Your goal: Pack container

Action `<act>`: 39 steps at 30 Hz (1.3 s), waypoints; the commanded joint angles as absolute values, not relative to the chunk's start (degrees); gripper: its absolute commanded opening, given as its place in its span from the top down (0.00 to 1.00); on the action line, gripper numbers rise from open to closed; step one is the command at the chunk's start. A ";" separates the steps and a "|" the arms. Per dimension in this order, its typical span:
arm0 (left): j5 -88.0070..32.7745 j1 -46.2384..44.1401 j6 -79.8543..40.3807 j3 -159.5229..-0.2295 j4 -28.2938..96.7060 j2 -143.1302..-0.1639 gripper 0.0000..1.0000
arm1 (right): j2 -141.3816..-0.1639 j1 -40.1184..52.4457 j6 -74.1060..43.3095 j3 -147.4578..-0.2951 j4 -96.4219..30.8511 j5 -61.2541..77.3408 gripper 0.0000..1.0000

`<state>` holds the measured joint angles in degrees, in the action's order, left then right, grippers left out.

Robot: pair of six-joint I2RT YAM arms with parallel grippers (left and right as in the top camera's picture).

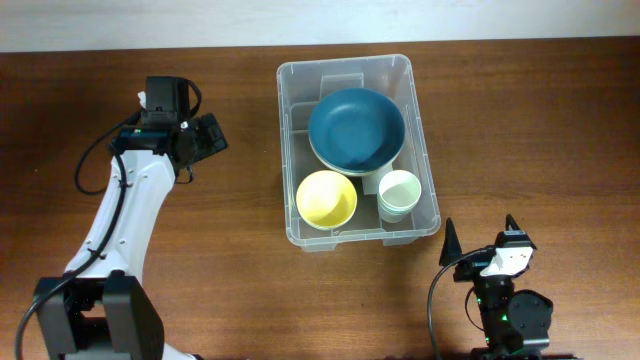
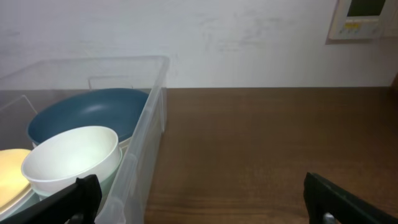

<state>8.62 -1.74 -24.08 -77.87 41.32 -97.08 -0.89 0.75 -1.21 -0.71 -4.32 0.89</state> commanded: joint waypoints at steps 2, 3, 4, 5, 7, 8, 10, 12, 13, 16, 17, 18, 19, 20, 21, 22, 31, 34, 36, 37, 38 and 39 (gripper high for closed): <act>9.06 -1.58 -24.21 -77.82 41.39 -96.77 0.00 | -0.19 1.02 -0.67 -0.32 -4.51 0.58 0.01; 9.06 -1.58 -24.21 -77.82 41.39 -96.77 0.01 | -0.19 1.02 -0.67 -0.32 -4.51 0.58 0.01; 9.06 -1.58 -24.21 -77.82 41.39 -96.77 0.01 | -0.21 1.02 -0.67 -0.32 -4.51 0.58 0.01; 9.06 -1.58 -24.21 -77.82 41.39 -96.77 0.01 | -0.21 1.02 -0.67 -0.32 -4.51 0.58 0.01; 9.06 -1.58 -24.21 -77.82 41.39 -96.77 0.01 | -0.21 1.02 -0.67 -0.32 -4.51 0.58 0.01; 9.06 -1.58 -24.21 -77.82 41.39 -96.77 0.01 | -0.21 1.02 -0.67 -0.32 -4.51 0.58 0.01; 9.06 -1.58 -24.21 -77.82 41.39 -96.77 0.01 | -0.21 1.02 -0.67 -0.32 -4.51 0.58 0.01; 9.06 -1.58 -24.21 -77.82 41.39 -96.77 0.01 | -0.21 1.02 -0.67 -0.32 -4.51 0.58 0.01; 9.06 -1.58 -24.21 -77.82 41.39 -96.77 0.01 | -0.21 1.02 -0.67 -0.32 -4.51 0.58 0.01; 9.06 -1.58 -24.21 -77.82 41.39 -96.77 0.01 | -0.21 1.02 -0.67 -0.32 -4.54 0.58 0.01; 9.04 -1.58 -24.21 -77.82 41.39 -96.77 0.01 | -0.19 1.02 -0.67 -0.32 -4.51 0.58 0.01; 9.06 -1.58 -24.21 -77.82 41.39 -96.77 0.01 | -0.21 1.02 -0.67 -0.32 -4.54 0.58 0.01; 9.06 -1.58 -24.21 -77.82 41.39 -96.77 0.01 | -0.21 1.02 -0.67 -0.32 -4.54 0.58 0.01; 9.06 -1.58 -24.21 -77.82 41.39 -96.77 0.01 | -0.21 1.02 -0.67 -0.32 -4.54 0.58 0.01; 9.06 -1.58 -24.21 -77.82 41.39 -96.77 0.01 | -0.21 1.02 -0.67 -0.32 -4.54 0.58 0.01; 9.06 -1.58 -24.21 -77.82 41.39 -96.77 0.01 | -0.21 1.02 -0.67 -0.32 -4.51 0.58 0.01; 9.04 -1.58 -24.21 -77.82 41.39 -96.77 0.01 | -0.21 1.02 -0.67 -0.32 -4.54 0.58 0.01; 9.02 -1.58 -24.21 -77.82 42.06 -96.77 0.01 | -0.21 1.02 -0.67 -0.32 -4.54 0.58 0.01; 8.34 -1.58 -24.21 -77.82 41.76 -96.77 0.01 | -0.21 1.02 -0.67 -0.32 -4.54 0.58 0.01; 7.73 -1.58 -24.23 -77.84 41.39 -96.71 0.01 | -0.19 1.02 -0.67 -0.32 -4.51 0.58 0.01; 6.83 -1.58 -24.23 -77.84 40.40 -96.66 0.01 | -0.21 1.02 -0.67 -0.32 -4.51 0.58 0.01; 5.56 -1.58 -24.21 -77.84 38.44 -96.55 0.01 | -0.21 1.02 -0.67 -0.32 -4.51 0.58 0.01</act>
